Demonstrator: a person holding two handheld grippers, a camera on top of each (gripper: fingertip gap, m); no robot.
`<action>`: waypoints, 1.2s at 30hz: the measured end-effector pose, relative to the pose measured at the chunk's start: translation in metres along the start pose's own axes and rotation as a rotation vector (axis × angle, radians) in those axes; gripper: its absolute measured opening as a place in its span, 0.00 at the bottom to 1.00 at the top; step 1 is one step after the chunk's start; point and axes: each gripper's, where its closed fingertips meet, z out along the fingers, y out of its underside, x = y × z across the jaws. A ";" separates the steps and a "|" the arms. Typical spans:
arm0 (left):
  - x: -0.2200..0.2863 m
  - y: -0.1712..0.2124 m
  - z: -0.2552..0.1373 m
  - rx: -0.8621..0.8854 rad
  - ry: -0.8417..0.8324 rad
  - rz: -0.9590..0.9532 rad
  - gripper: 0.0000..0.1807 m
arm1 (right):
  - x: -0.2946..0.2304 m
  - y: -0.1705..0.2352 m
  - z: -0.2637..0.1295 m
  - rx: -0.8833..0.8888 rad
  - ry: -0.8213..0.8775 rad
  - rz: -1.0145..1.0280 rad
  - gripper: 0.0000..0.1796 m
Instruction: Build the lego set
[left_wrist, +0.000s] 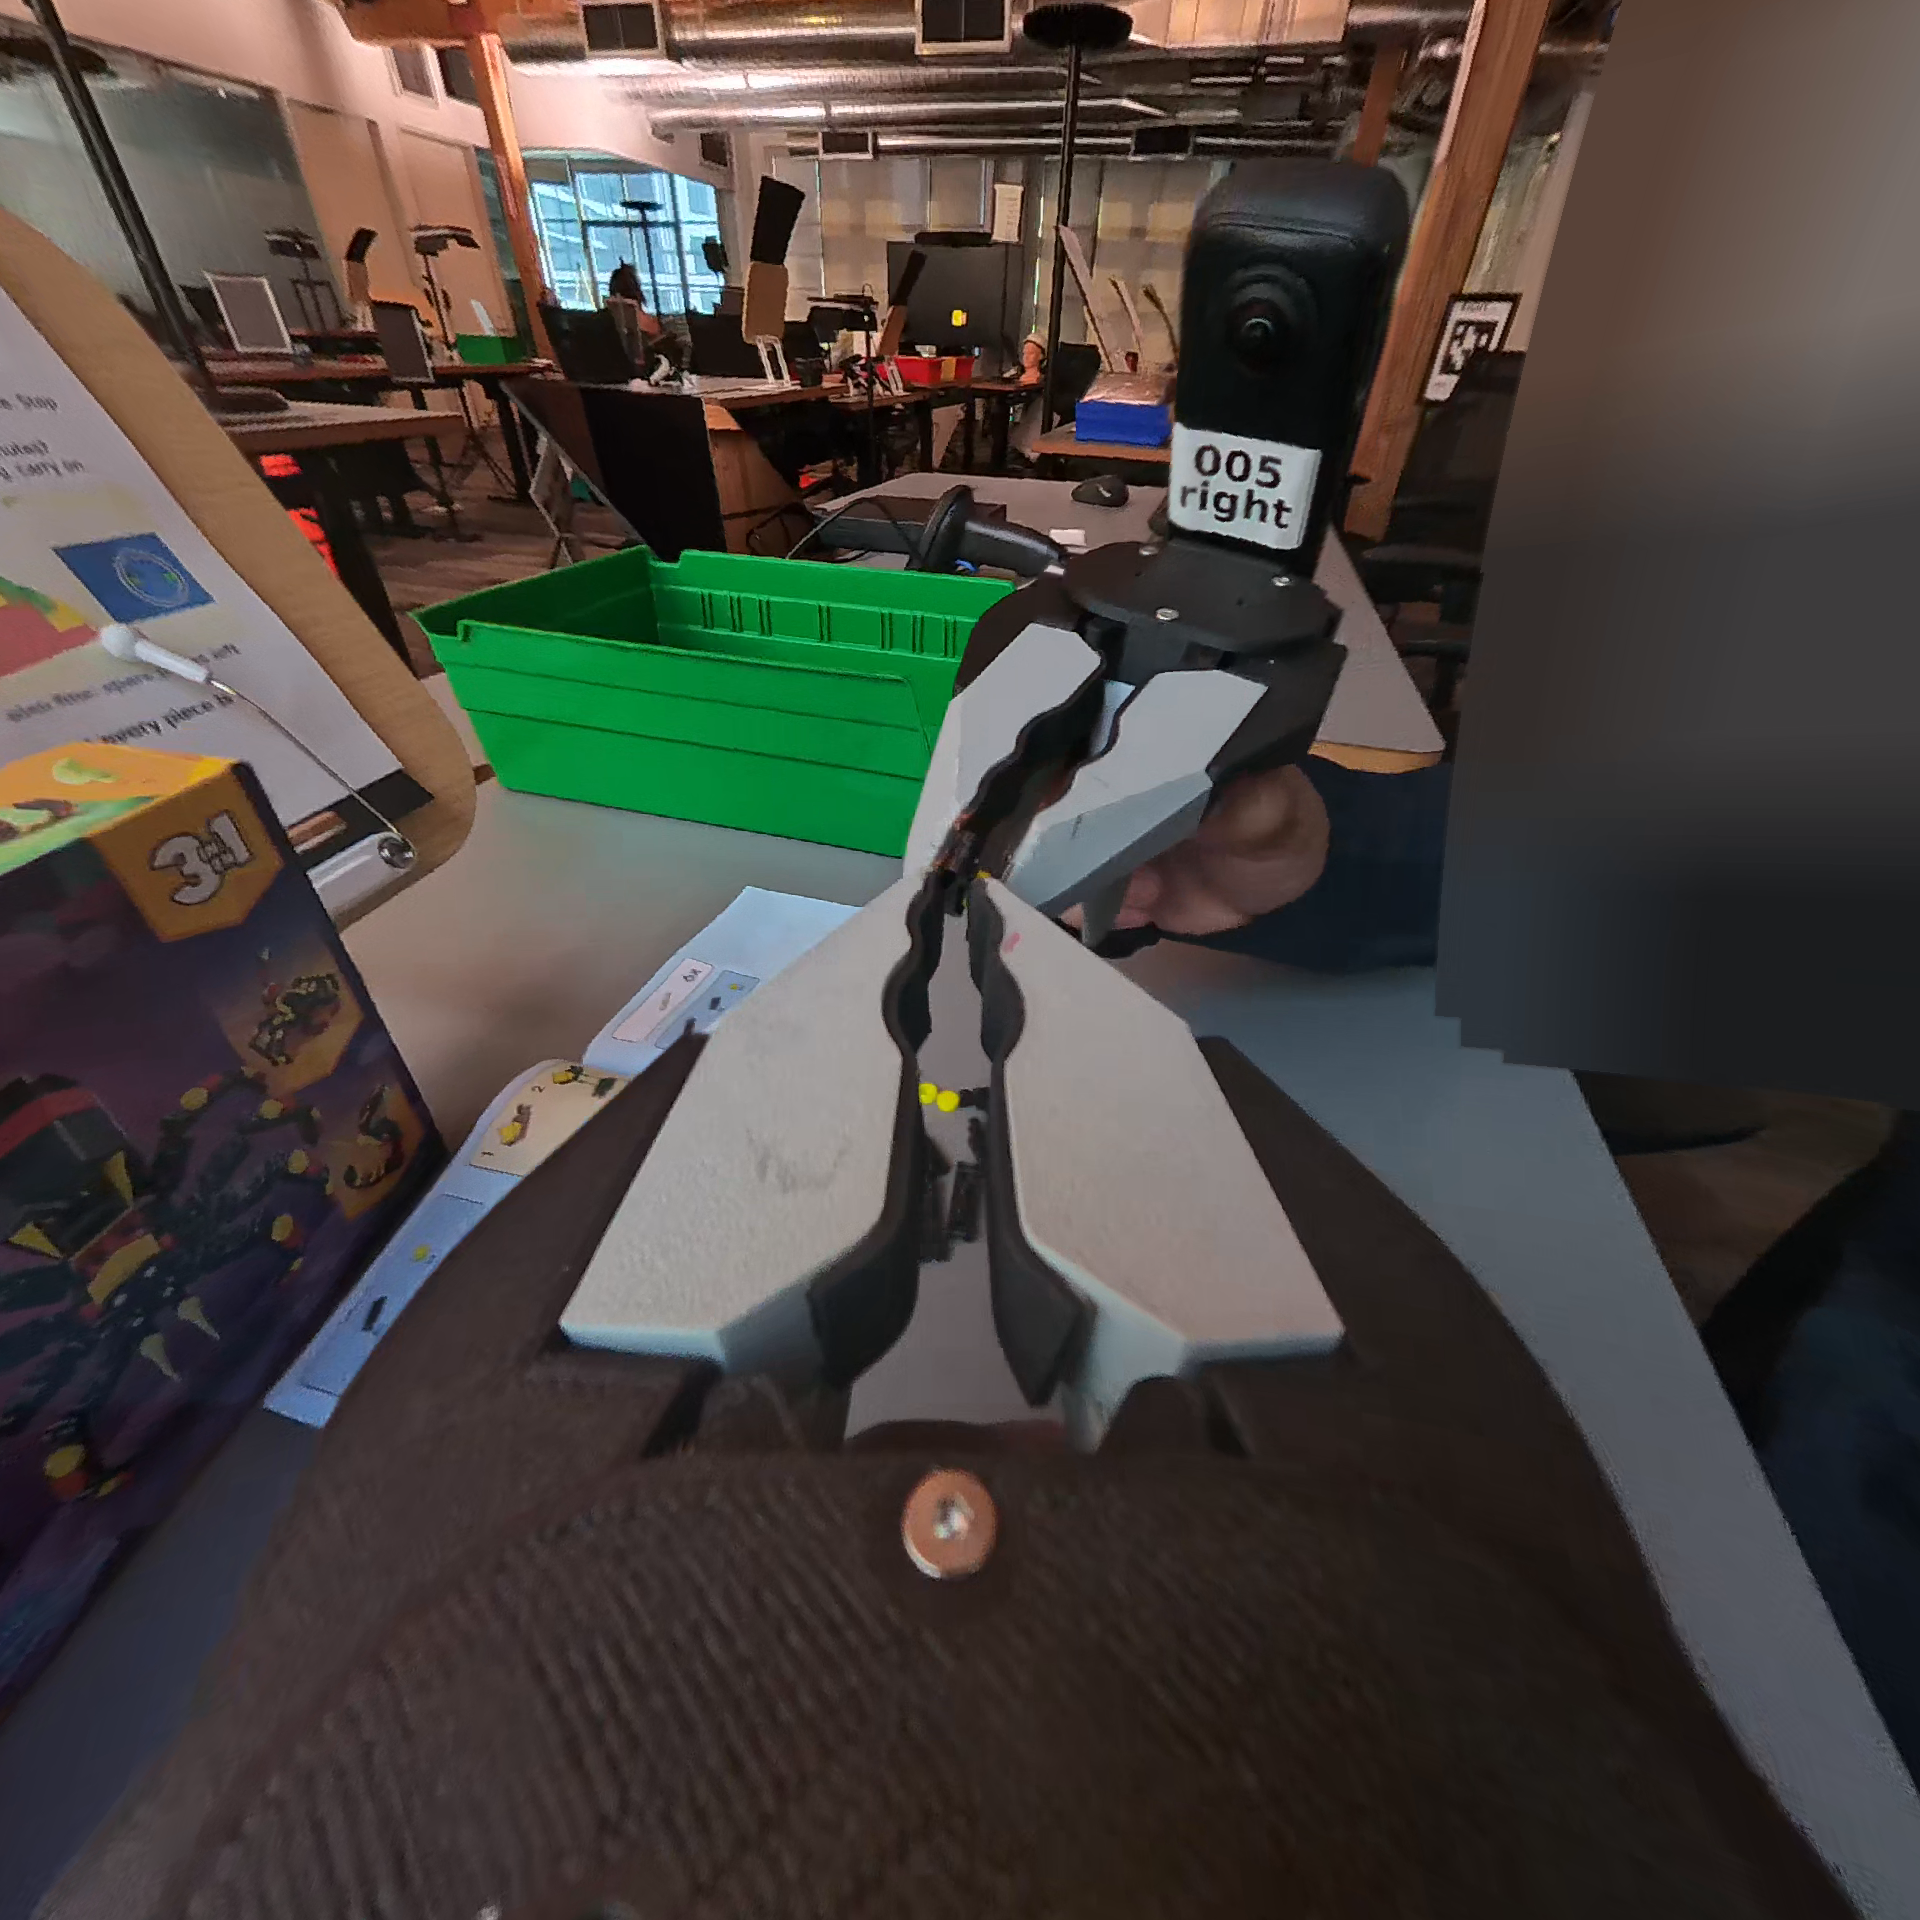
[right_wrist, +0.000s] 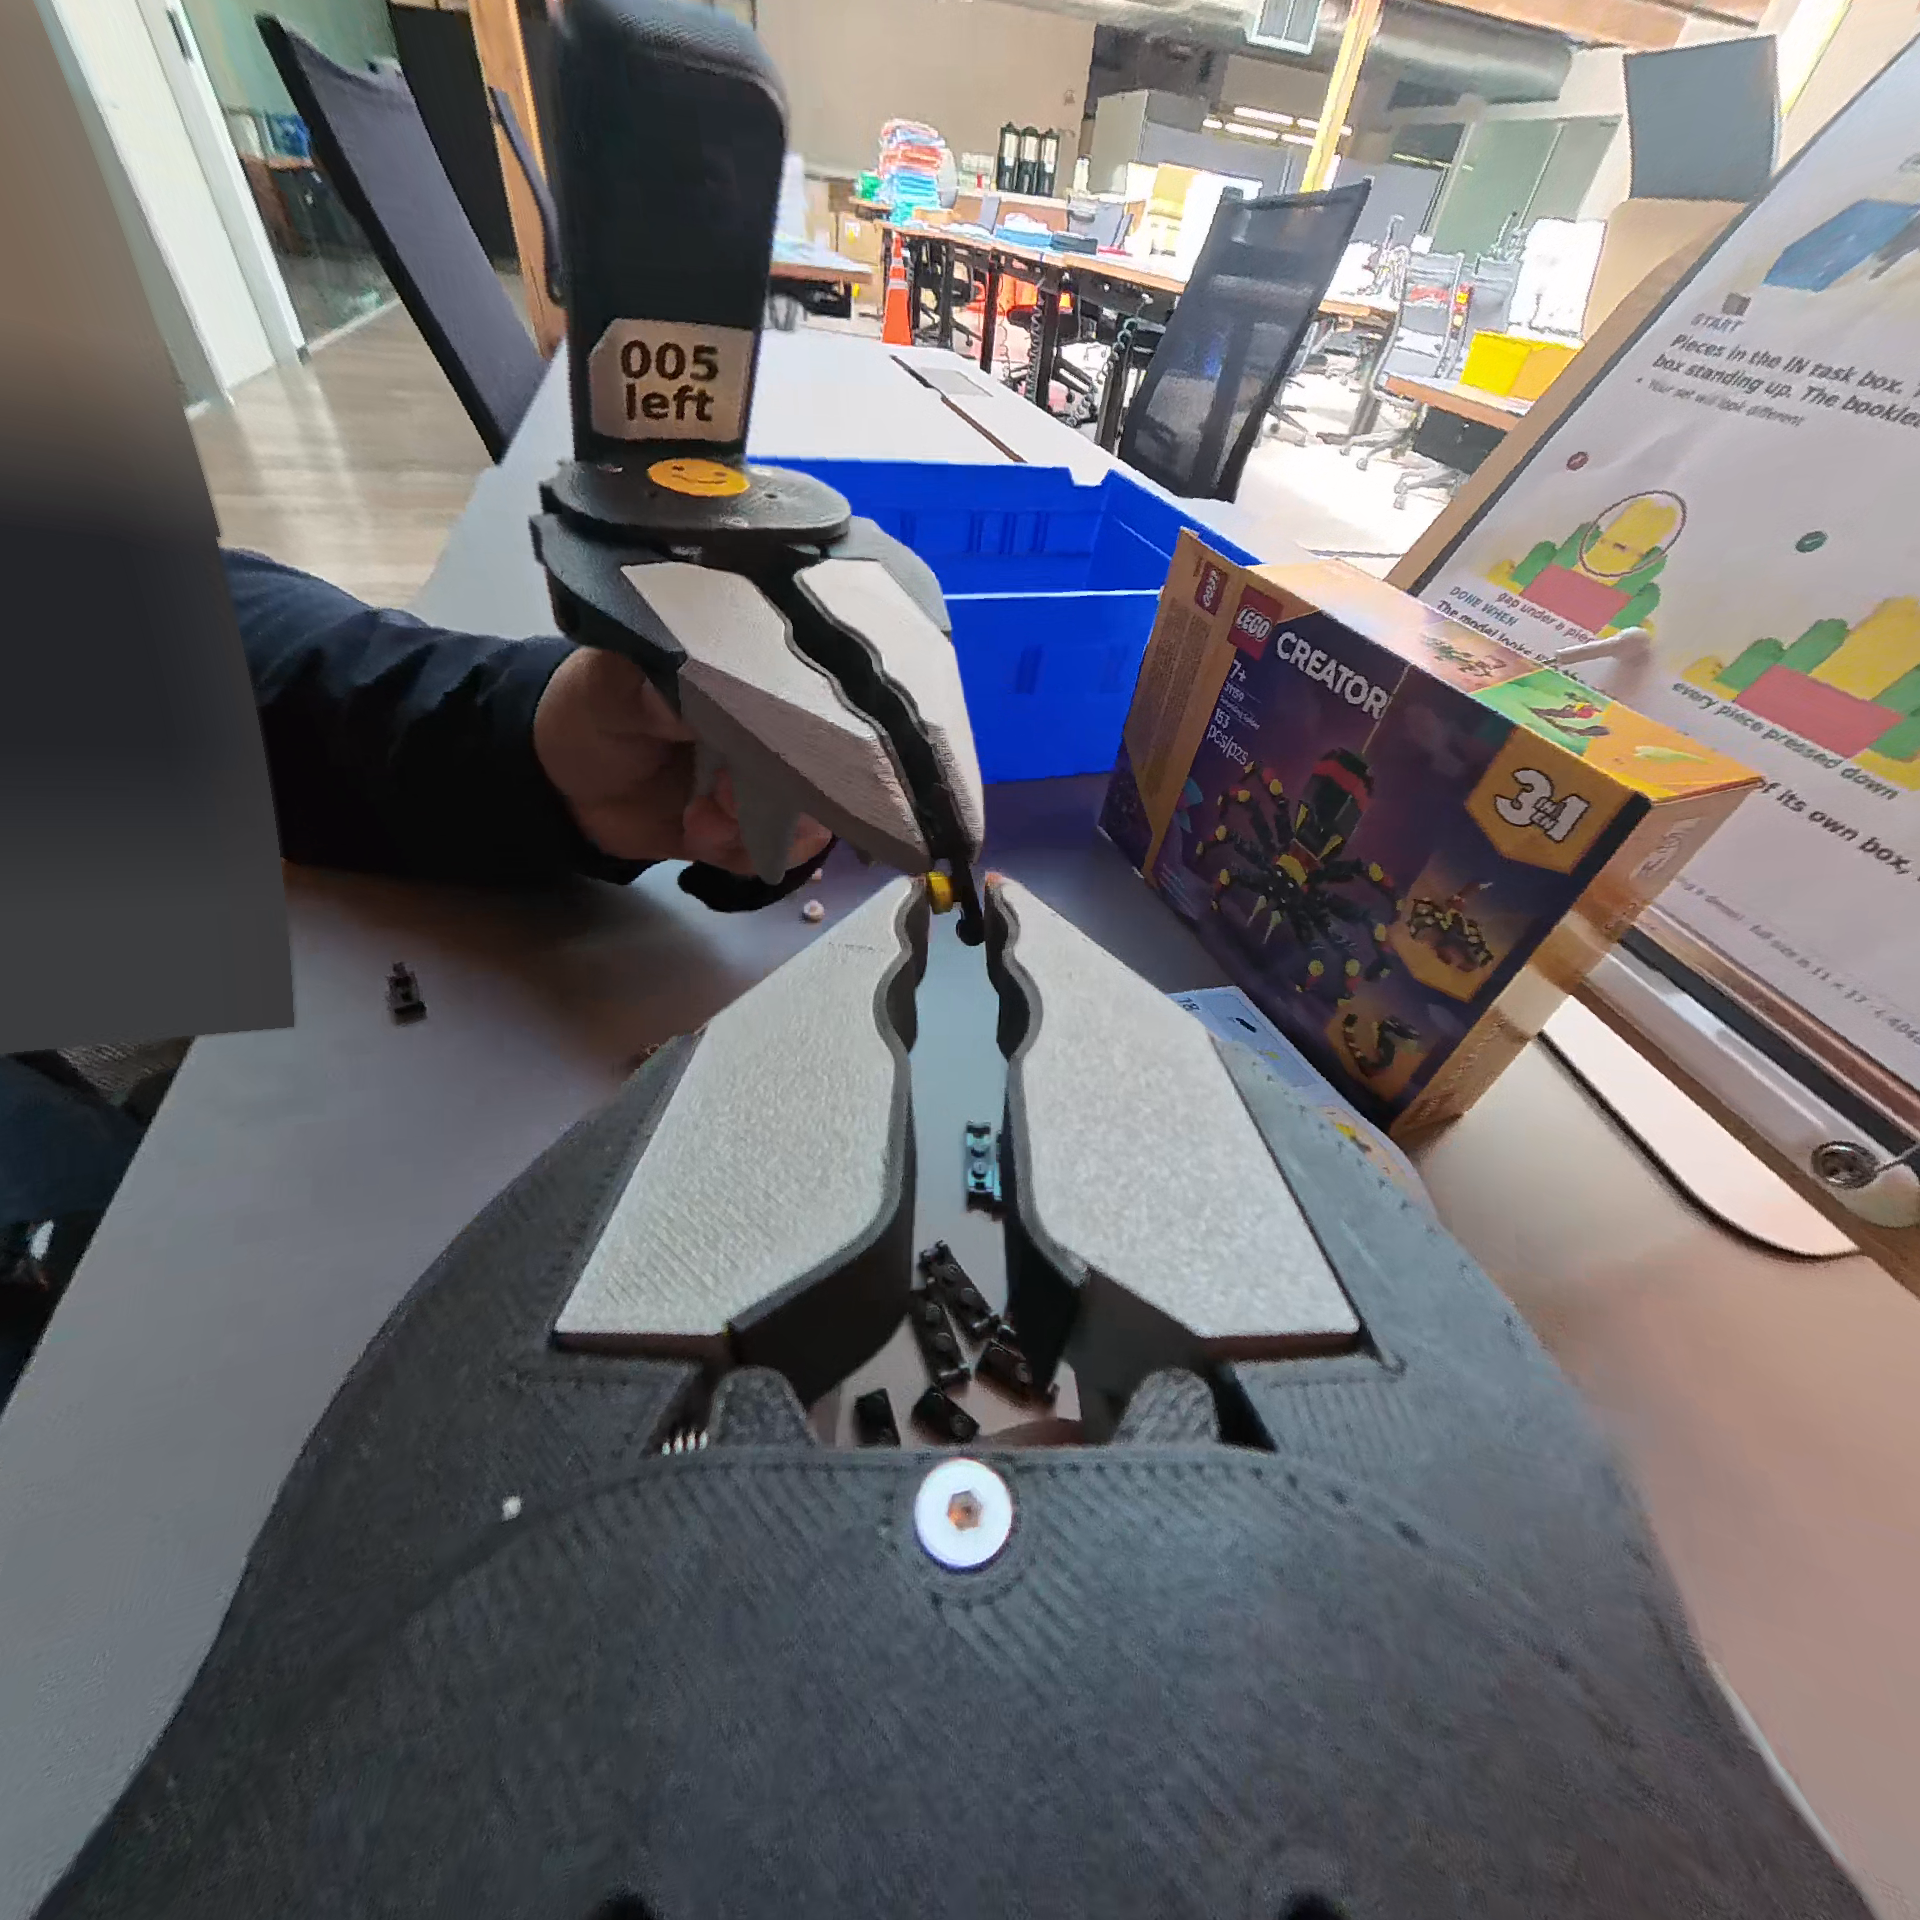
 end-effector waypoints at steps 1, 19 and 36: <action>0.001 -0.001 -0.001 -0.002 -0.005 0.026 0.01 | -0.001 -0.001 0.000 0.006 -0.010 0.011 0.04; 0.029 -0.004 -0.014 -0.025 0.163 0.161 0.01 | -0.030 -0.007 -0.003 -0.063 -0.051 -0.276 0.02; 0.026 0.026 -0.003 -0.198 0.141 0.150 0.02 | -0.021 0.034 -0.002 -0.323 0.006 -0.499 0.02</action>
